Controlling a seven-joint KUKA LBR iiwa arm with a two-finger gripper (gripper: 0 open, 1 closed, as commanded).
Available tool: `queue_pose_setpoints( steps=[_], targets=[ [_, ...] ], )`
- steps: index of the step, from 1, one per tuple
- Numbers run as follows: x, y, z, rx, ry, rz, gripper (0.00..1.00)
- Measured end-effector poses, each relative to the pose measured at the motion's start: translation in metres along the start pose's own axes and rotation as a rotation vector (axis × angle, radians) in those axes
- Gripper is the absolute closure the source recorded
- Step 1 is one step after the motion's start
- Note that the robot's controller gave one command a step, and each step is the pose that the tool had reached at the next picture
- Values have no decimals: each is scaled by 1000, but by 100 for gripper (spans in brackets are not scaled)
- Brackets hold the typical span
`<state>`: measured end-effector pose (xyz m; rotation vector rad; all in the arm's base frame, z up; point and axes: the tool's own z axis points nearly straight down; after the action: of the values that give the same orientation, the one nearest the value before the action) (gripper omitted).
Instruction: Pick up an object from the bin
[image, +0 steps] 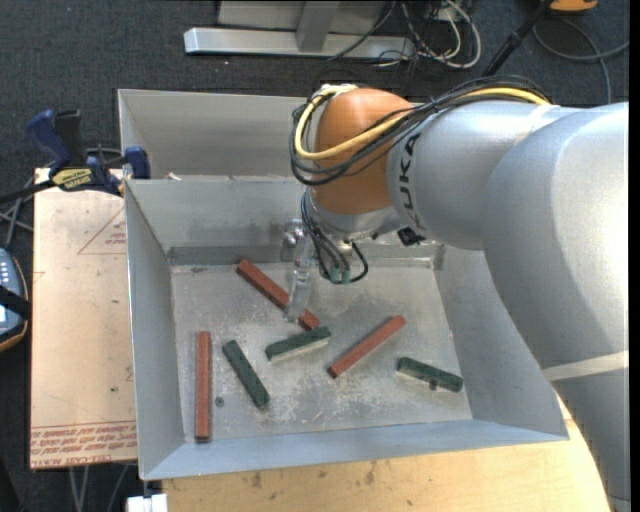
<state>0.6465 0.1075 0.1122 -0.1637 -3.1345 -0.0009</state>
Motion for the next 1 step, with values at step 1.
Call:
queue_pose_setpoints(
  steps=[1],
  targets=[
    [-2, 9, -34, -1, -5, 136, 0]
  ],
)
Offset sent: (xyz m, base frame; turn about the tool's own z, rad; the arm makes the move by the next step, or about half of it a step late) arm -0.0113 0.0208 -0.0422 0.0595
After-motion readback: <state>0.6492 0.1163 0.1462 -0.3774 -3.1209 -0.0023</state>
